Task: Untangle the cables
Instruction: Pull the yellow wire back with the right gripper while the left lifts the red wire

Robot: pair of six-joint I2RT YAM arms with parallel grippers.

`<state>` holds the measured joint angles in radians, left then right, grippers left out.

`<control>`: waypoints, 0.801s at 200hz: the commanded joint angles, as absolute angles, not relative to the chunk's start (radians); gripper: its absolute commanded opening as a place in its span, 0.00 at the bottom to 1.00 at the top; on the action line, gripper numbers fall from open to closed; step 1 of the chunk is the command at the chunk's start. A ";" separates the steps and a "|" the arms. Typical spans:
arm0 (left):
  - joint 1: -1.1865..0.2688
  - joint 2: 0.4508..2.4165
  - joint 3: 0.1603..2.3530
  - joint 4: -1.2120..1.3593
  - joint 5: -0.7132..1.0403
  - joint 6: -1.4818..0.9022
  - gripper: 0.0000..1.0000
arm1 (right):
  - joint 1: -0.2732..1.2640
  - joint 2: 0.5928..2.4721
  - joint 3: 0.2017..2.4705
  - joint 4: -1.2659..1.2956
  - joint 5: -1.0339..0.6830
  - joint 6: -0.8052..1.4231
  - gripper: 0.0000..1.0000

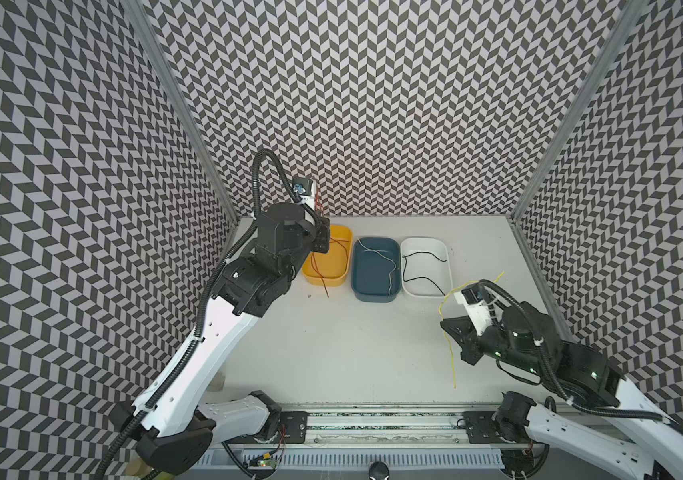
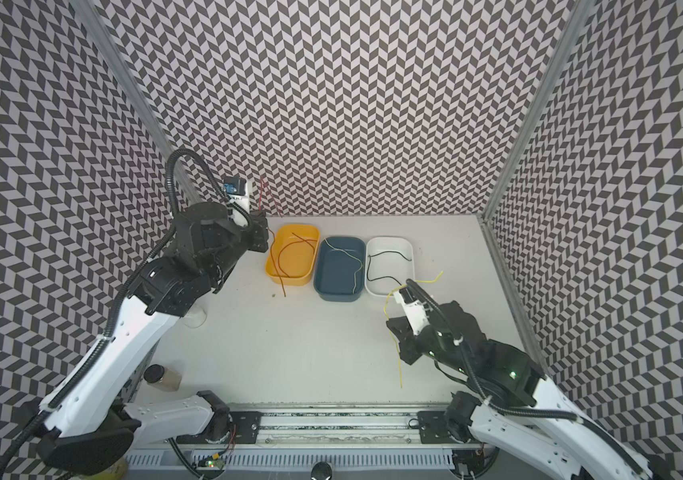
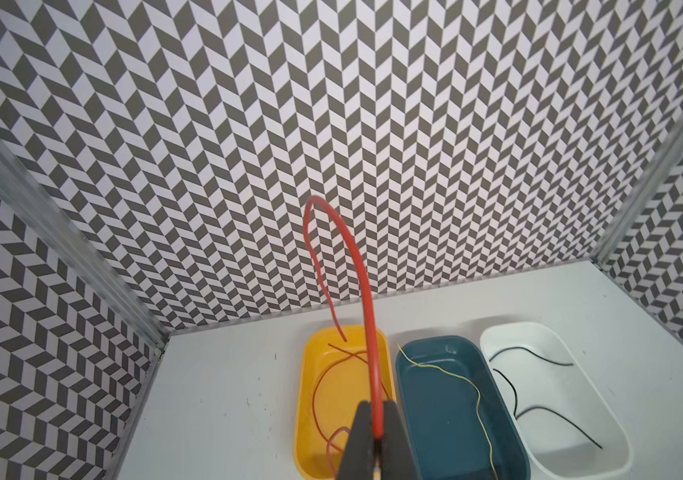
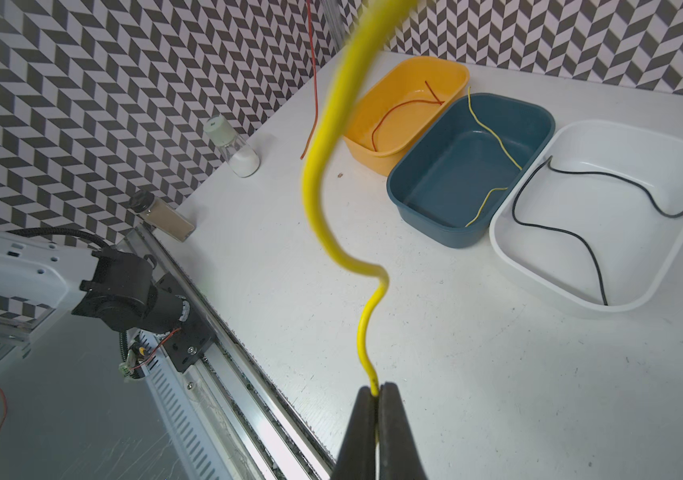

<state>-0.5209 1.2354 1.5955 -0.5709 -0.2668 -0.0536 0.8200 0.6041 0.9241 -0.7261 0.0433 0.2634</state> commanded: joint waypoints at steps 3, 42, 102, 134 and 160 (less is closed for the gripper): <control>-0.481 1.276 1.646 -0.509 -0.200 -0.057 0.00 | 0.818 0.534 0.952 -0.841 0.087 0.239 0.00; -0.432 1.345 1.649 -0.454 -0.155 -0.068 0.00 | 0.818 0.447 0.937 -0.913 0.177 0.205 0.00; -0.373 1.418 1.561 -0.309 -0.133 -0.058 0.00 | 0.818 0.317 0.869 -0.887 0.207 0.227 0.00; -0.358 1.463 1.522 -0.255 -0.085 -0.074 0.00 | 0.818 0.297 0.857 -0.885 0.212 0.219 0.00; -0.358 1.475 1.447 -0.180 -0.062 -0.097 0.00 | 0.818 0.266 0.845 -0.879 0.230 0.209 0.00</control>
<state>-0.3603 1.4685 1.4944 -0.2768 -0.1017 -0.0692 0.8200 0.3023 0.8593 -0.9070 0.1978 0.2333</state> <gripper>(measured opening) 0.048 0.048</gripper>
